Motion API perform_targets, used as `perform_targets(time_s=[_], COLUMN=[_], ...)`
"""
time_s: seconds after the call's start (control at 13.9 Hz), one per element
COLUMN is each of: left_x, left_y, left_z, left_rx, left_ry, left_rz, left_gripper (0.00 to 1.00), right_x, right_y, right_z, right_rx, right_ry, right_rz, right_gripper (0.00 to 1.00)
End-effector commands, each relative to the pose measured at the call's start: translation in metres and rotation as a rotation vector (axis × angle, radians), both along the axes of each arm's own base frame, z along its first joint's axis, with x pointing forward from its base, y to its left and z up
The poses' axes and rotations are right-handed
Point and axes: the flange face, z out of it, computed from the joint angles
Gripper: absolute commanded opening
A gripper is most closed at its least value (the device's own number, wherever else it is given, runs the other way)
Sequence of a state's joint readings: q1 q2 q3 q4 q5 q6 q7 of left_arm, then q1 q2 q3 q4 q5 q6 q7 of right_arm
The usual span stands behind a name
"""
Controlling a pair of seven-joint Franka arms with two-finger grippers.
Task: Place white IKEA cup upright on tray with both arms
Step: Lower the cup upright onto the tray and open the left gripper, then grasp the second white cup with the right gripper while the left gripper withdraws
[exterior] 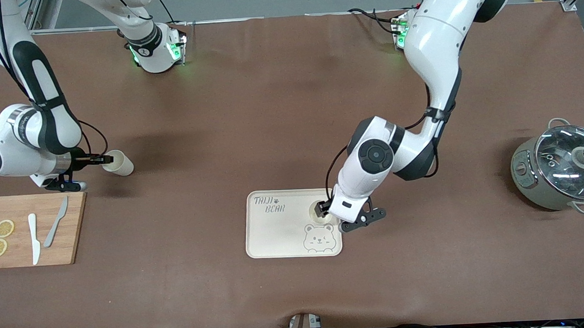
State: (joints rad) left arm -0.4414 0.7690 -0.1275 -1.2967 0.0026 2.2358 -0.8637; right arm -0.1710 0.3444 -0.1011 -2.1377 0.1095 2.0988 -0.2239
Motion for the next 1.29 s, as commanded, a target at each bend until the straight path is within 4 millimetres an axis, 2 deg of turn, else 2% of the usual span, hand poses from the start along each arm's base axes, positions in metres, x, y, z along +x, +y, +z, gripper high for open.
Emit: perform_targets(time_s=[0.0, 0.07, 0.22, 0.29, 0.43, 0.5, 0.72, 0.79, 0.93, 1.08, 1.22], left_x=[-0.002, 0.003, 0.006, 0.009, 0.003, -0.002, -0.011, -0.013, -0.010, -0.007, -0.007], left_y=[0.018, 0.035, 0.052, 0.066, 0.075, 0.080, 0.109, 0.126, 0.162, 0.190, 0.216], left_z=[0.048, 0.062, 0.082, 0.093, 0.120, 0.134, 0.174, 0.185, 0.205, 0.219, 0.229], left_rx=[0.038, 0.044, 0.050, 0.055, 0.073, 0.083, 0.107, 0.120, 0.128, 0.133, 0.148], left_ry=[-0.002, 0.000, -0.008, -0.008, 0.003, 0.016, 0.043, 0.048, 0.042, 0.036, 0.040], left_rz=[-0.001, 0.008, -0.009, -0.009, -0.042, -0.047, -0.041, -0.073, -0.100, -0.106, -0.098], left_gripper=[1.00, 1.00, 1.00, 1.00, 1.00, 1.00, 1.00, 1.00, 1.00, 1.00, 1.00], right_x=[-0.005, -0.003, 0.011, 0.024, 0.049, 0.061, 0.102, 0.116, 0.141, 0.162, 0.170], right_y=[0.008, 0.010, 0.019, 0.021, 0.025, 0.038, 0.088, 0.101, 0.138, 0.187, 0.220], right_z=[0.008, 0.012, 0.031, 0.050, 0.085, 0.097, 0.095, 0.093, 0.081, 0.079, 0.076], right_rx=[0.015, 0.022, 0.040, 0.046, 0.064, 0.063, 0.063, 0.066, 0.061, 0.021, -0.026], right_ry=[-0.009, 0.002, 0.028, 0.029, 0.026, -0.001, -0.039, -0.048, -0.040, -0.046, -0.029], right_rz=[-0.016, -0.012, 0.013, 0.023, 0.036, 0.061, 0.140, 0.121, -0.026, -0.070, -0.176], right_gripper=[0.00, 0.00, 0.00, 0.00, 0.00, 0.00, 0.00, 0.00, 0.00, 0.00, 0.00])
